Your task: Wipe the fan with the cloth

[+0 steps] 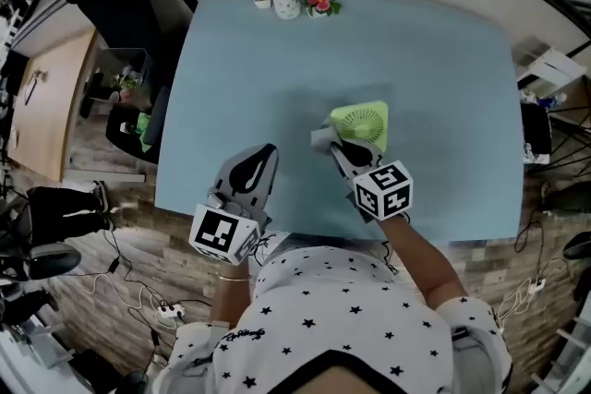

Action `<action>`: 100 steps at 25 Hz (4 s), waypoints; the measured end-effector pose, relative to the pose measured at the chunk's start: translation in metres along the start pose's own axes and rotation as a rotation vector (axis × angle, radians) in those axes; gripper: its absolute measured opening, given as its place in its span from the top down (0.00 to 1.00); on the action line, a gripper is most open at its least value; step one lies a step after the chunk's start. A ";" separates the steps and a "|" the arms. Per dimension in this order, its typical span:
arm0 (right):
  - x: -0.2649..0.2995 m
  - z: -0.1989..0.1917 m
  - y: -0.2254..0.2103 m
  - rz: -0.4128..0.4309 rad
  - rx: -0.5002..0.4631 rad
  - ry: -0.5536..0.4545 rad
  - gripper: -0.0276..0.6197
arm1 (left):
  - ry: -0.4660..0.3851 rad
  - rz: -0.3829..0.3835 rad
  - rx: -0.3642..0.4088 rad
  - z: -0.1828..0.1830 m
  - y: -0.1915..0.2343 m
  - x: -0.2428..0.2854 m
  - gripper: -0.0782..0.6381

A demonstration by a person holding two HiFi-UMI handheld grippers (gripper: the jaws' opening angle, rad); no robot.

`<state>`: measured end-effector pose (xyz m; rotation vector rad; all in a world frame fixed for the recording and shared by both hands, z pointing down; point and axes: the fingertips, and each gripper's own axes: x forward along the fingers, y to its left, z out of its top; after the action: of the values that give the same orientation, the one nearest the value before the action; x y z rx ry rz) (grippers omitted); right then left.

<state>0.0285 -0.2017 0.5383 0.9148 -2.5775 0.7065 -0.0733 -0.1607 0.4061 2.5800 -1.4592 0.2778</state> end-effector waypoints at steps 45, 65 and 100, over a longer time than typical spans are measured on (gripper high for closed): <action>-0.063 -0.022 -0.136 -0.355 0.184 -0.018 0.91 | 0.015 -0.092 0.031 0.007 -0.014 0.033 0.84; -0.042 -0.006 -0.035 -0.110 0.050 -0.034 0.91 | 0.011 -0.095 0.013 0.000 -0.015 0.027 0.84; -0.033 -0.050 -0.080 -0.241 0.060 0.079 0.91 | 0.023 -0.082 0.005 -0.003 -0.011 0.019 0.84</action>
<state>0.1115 -0.2121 0.5926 1.1680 -2.3364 0.7377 -0.0545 -0.1701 0.4131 2.6240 -1.3424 0.2991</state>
